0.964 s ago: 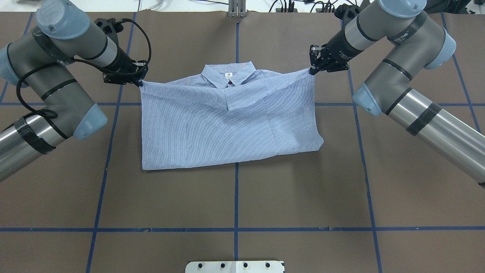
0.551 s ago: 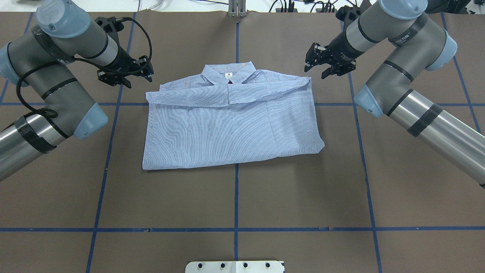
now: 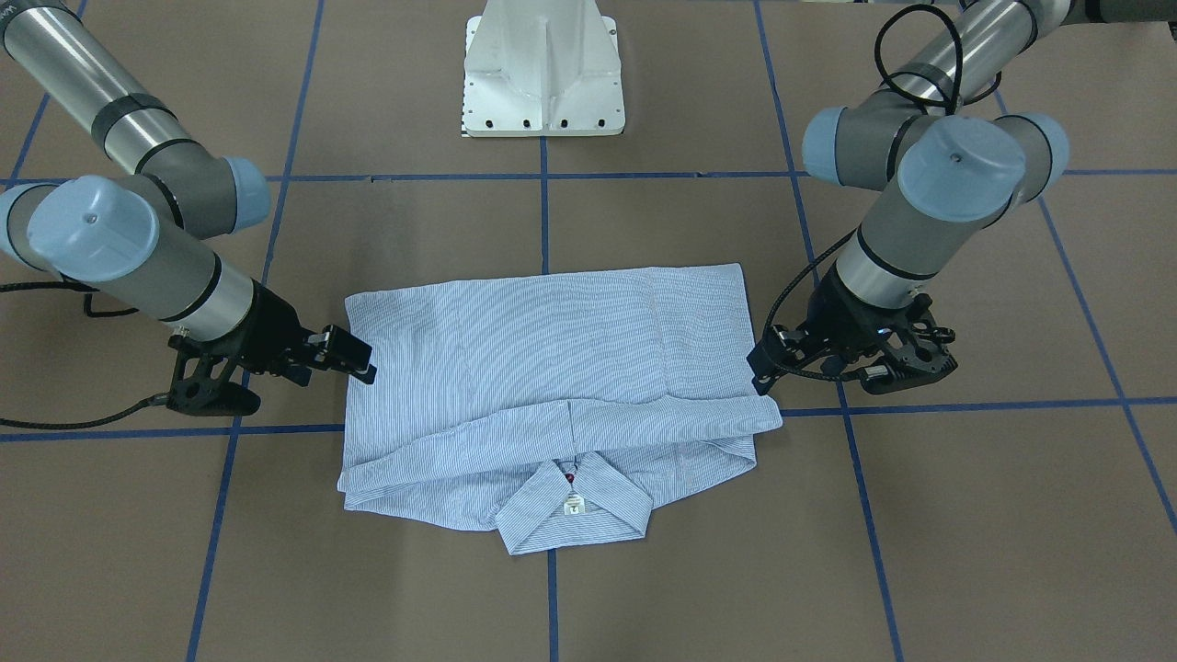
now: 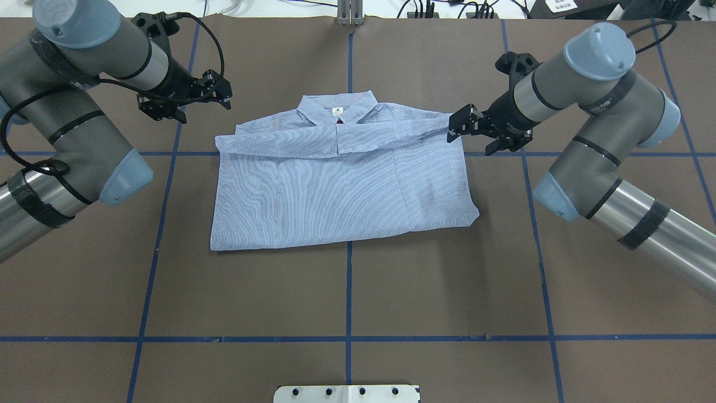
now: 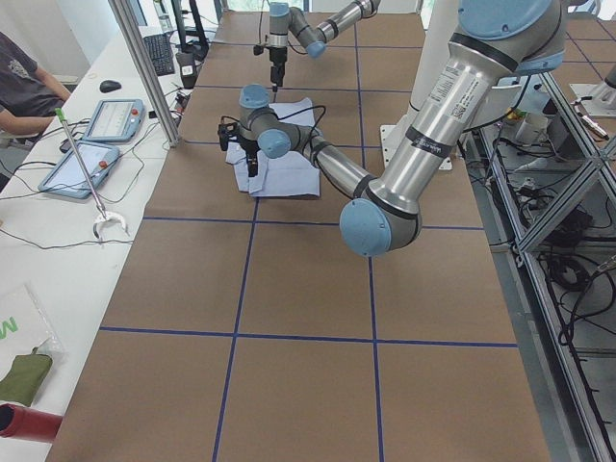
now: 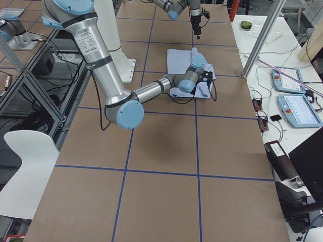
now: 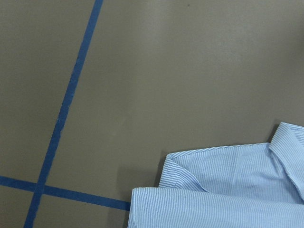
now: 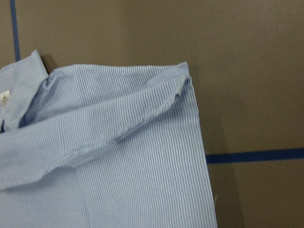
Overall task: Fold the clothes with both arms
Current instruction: 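Move the right gripper down to the folded shirt's side edge nearest it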
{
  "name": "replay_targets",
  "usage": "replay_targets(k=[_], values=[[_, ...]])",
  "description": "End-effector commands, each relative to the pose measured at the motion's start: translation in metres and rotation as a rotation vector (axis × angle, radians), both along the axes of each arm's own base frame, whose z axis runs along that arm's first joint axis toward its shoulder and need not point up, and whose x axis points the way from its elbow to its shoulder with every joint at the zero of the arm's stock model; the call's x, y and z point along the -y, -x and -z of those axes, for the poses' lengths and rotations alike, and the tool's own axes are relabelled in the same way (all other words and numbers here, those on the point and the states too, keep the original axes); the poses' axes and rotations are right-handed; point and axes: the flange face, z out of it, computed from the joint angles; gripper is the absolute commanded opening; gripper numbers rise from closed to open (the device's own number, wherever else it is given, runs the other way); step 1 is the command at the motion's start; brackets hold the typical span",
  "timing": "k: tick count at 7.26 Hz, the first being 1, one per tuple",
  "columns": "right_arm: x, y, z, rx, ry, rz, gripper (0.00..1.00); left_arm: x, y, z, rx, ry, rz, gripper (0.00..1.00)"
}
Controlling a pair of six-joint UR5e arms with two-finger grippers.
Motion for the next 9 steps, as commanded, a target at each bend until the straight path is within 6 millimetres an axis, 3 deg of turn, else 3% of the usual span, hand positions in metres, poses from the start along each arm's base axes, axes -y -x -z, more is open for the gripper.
replay_targets(k=[1, 3, 5, 6, 7, 9], values=[[-0.056, 0.013, -0.028, -0.024, 0.008, 0.058, 1.0, -0.005, 0.005, 0.01, -0.019, 0.0, 0.016, 0.99], [-0.072, 0.024, -0.041, -0.041, 0.023, 0.086, 0.98, -0.01, 0.01, 0.021, -0.035, 0.002, 0.027, 0.99], [-0.076, 0.03, -0.043, -0.045, 0.026, 0.098, 0.88, -0.011, 0.01, 0.023, -0.032, 0.006, 0.027, 0.99], [-0.077, 0.031, -0.041, -0.041, 0.026, 0.104, 0.73, -0.011, 0.01, 0.023, -0.032, 0.006, 0.027, 0.99], [-0.078, 0.033, -0.036, -0.035, 0.02, 0.107, 0.48, -0.012, 0.01, 0.022, -0.031, 0.007, 0.027, 0.99], [-0.078, 0.034, -0.032, -0.025, 0.019, 0.119, 0.07, -0.012, 0.013, 0.025, -0.036, 0.001, 0.03, 0.99]])
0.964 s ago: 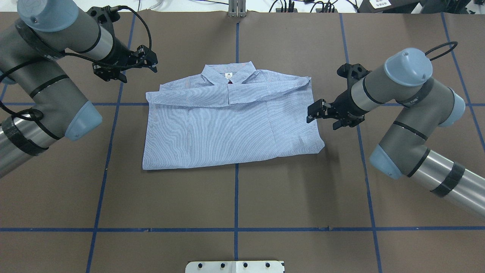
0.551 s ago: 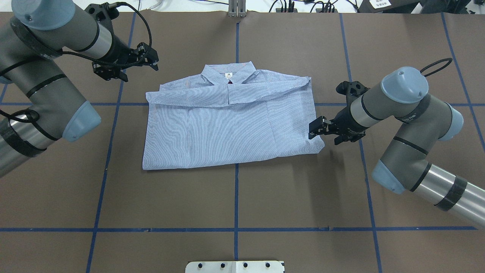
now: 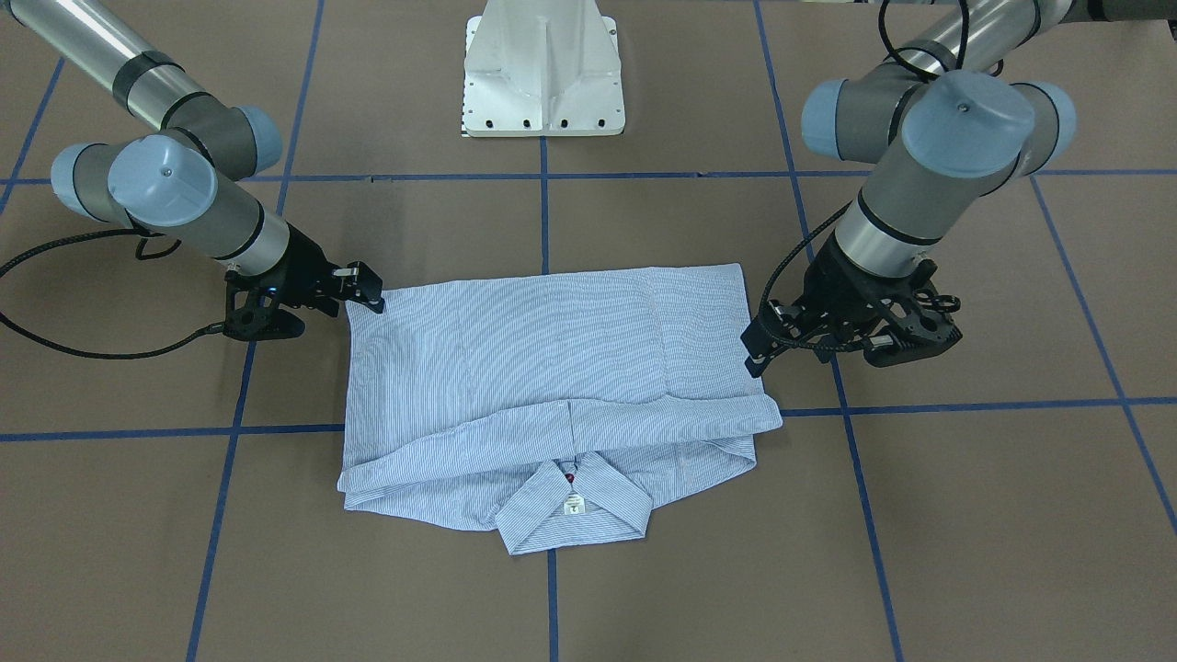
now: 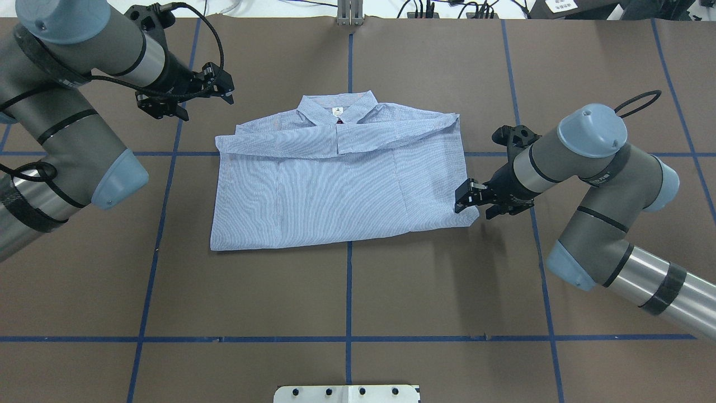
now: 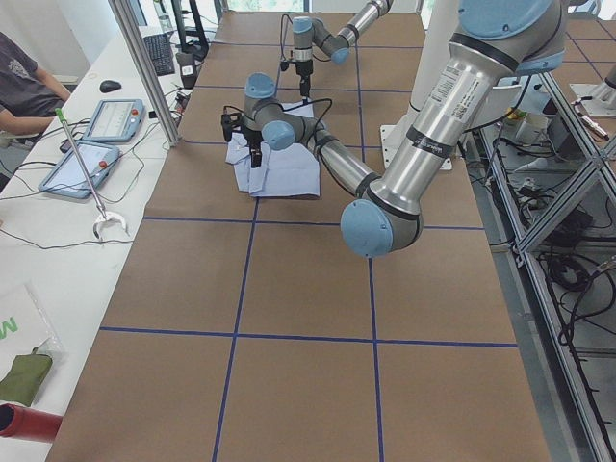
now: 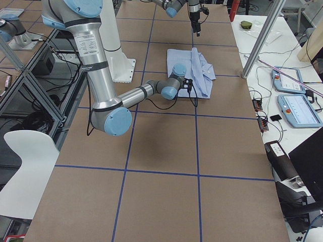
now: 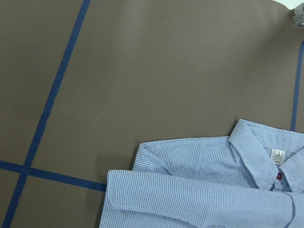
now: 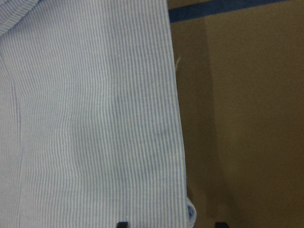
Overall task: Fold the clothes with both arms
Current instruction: 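Move the right gripper down to the folded shirt's side edge nearest it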
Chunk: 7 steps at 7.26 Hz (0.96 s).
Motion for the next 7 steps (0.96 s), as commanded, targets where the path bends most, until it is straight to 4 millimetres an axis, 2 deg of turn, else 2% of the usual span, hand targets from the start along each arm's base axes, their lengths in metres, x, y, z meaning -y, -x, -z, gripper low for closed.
replay_targets(k=[1, 3, 4, 5, 6, 7], values=[[0.0, 0.0, 0.005, 0.011, -0.003, 0.008, 0.0, -0.001, 0.002, 0.002, -0.003, -0.003, 0.001, 0.99], [-0.004, -0.004, 0.009, 0.018, -0.009, 0.008, 0.0, -0.002, 0.003, -0.001, 0.0, 0.0, 0.003, 0.99], [-0.008, -0.009, 0.018, 0.034, -0.022, 0.01, 0.0, -0.002, 0.003, -0.001, -0.002, 0.0, 0.004, 0.99], [-0.033, -0.018, 0.027, 0.06, -0.033, 0.04, 0.0, -0.004, 0.005, 0.0, -0.007, 0.012, 0.015, 0.99], [-0.076, -0.027, 0.029, 0.079, -0.04, 0.093, 0.0, -0.009, 0.01, 0.009, -0.022, 0.001, 0.022, 0.99], [-0.117, -0.039, 0.031, 0.09, -0.038, 0.14, 0.0, -0.015, 0.013, 0.008, -0.029, 0.013, 0.03, 0.99]])
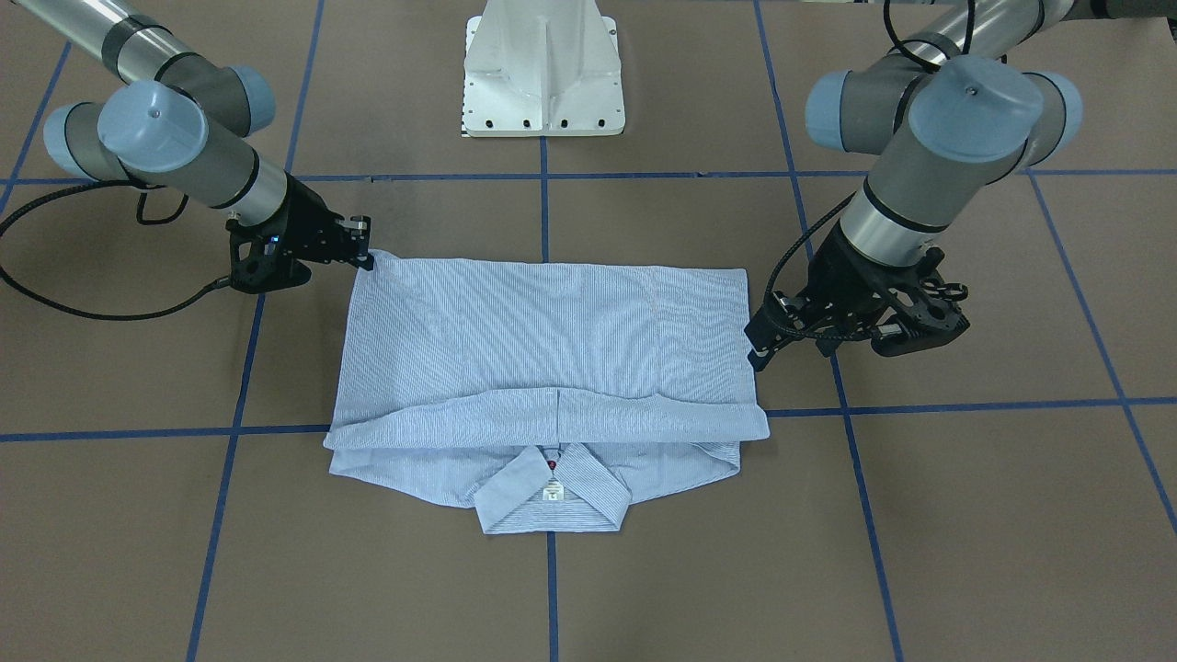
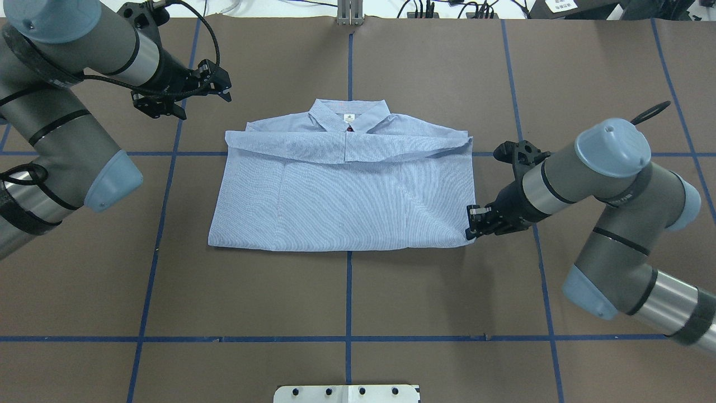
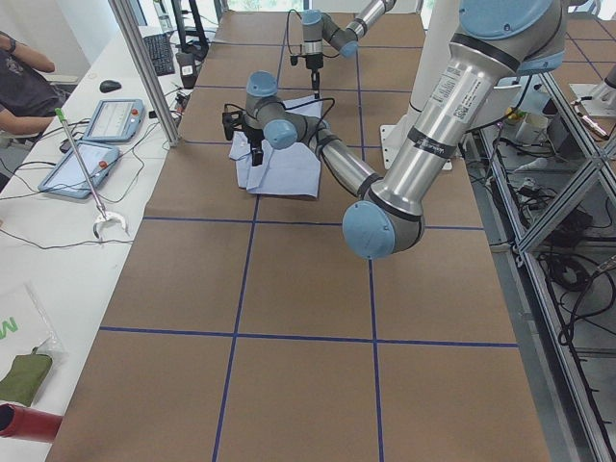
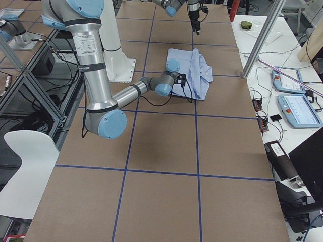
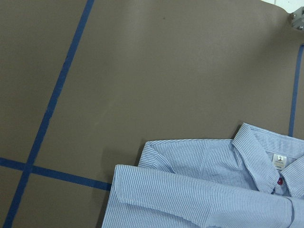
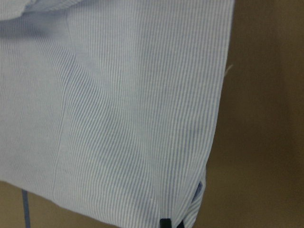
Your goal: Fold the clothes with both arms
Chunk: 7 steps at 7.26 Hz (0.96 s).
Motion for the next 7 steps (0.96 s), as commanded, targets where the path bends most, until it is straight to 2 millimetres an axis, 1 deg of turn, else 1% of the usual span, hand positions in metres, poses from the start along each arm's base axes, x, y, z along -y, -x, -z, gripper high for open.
replay_targets(k=[1, 2, 3, 4, 5, 6, 7], values=[[-0.083, -0.017, 0.006, 0.016, 0.037, 0.097, 0.0, -0.009, 0.007, 0.005, -0.017, 0.006, 0.011, 0.99], [-0.117, -0.012, 0.019, 0.023, 0.099, 0.13, 0.0, -0.01, 0.006, 0.005, -0.021, 0.012, 0.014, 0.99], [-0.147, 0.0, 0.03, 0.024, 0.163, 0.17, 0.0, -0.011, 0.007, 0.007, -0.024, 0.01, 0.015, 0.99], [-0.178, 0.012, 0.036, 0.002, 0.252, 0.203, 0.0, -0.011, 0.006, 0.007, -0.023, 0.009, 0.014, 0.99], [-0.204, 0.021, 0.033, -0.035, 0.329, 0.227, 0.0, -0.011, 0.006, 0.007, -0.023, 0.009, 0.014, 0.99], [-0.216, 0.014, 0.028, -0.054, 0.346, 0.241, 0.0, -0.014, 0.004, 0.003, -0.019, 0.016, 0.009, 0.99], [-0.219, 0.008, 0.023, -0.066, 0.356, 0.248, 0.77, -0.015, 0.004, -0.002, -0.015, 0.019, 0.008, 0.99]])
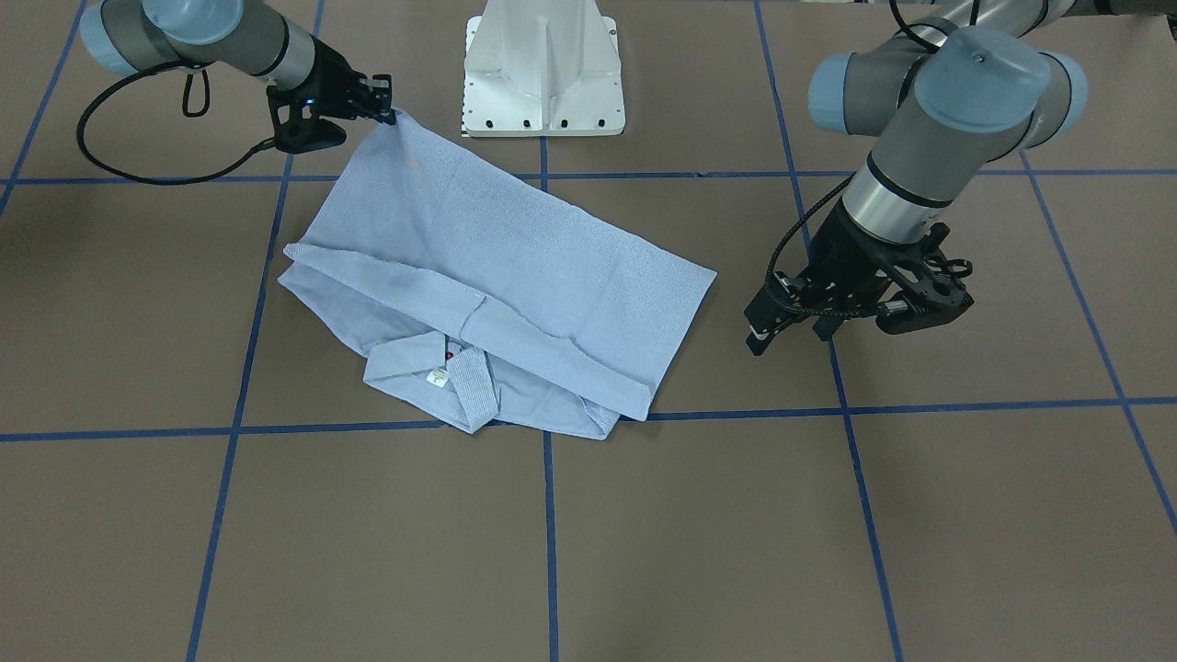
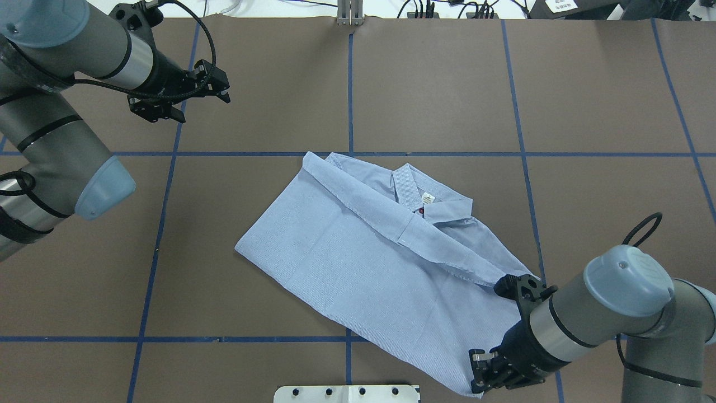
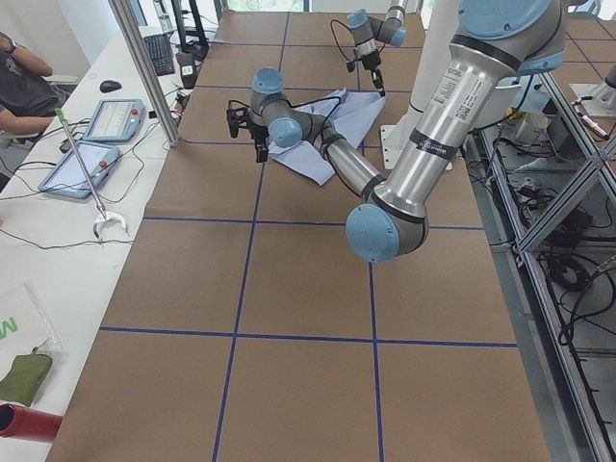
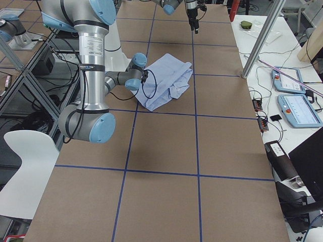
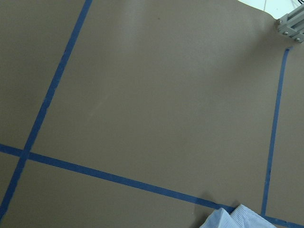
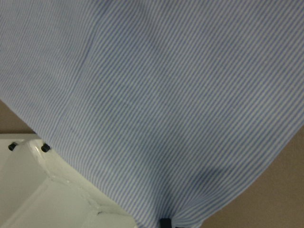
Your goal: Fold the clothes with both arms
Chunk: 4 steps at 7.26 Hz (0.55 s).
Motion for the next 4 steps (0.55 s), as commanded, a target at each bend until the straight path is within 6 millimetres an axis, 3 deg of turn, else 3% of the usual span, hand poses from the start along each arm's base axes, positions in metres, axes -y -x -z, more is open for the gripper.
replay_targets(k=[1, 2, 4], values=[[-0.009, -0.007, -0.005, -0.023, 0.03, 0.01, 1.0, -0.003, -0.002, -0.005, 0.003, 0.006, -0.008, 0.99], [0.012, -0.016, -0.004, -0.021, 0.03, -0.042, 1.0, -0.014, -0.005, -0.001, -0.007, -0.004, -0.024, 0.99], [0.071, -0.048, -0.001, -0.011, 0.026, -0.194, 1.0, -0.085, -0.015, 0.002, -0.045, -0.014, -0.104, 0.99]])
